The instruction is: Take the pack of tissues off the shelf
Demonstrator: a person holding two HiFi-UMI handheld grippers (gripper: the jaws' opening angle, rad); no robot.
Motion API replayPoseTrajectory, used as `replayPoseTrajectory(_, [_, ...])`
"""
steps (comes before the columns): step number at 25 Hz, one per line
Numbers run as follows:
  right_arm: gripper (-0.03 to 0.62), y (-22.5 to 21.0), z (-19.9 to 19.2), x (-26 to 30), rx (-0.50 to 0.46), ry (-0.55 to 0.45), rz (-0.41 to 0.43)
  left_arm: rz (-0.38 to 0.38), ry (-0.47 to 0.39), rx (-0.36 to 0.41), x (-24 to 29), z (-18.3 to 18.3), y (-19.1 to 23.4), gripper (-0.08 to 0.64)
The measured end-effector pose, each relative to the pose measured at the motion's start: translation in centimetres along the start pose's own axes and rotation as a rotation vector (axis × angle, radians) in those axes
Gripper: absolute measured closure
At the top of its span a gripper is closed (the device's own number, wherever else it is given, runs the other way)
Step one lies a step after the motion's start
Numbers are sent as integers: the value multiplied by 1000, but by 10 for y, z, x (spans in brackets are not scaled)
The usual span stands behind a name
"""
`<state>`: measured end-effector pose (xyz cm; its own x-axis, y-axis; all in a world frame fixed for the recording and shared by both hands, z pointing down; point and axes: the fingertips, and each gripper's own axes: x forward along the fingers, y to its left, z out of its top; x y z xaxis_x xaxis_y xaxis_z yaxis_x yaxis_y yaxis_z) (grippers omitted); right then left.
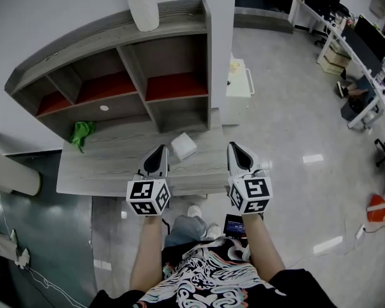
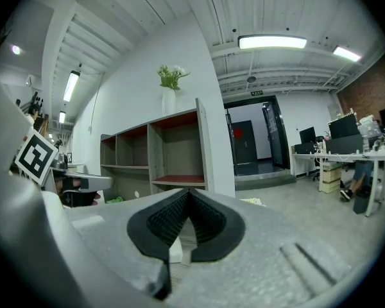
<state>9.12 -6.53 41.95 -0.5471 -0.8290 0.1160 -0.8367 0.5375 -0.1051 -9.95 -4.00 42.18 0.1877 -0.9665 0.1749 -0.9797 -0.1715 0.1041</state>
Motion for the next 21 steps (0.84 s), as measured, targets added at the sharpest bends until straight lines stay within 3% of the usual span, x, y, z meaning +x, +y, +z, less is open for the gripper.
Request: replayPoseTrajectory(21, [591, 1, -5, 1, -23, 14, 28, 0, 32, -35, 0, -14, -1, 554])
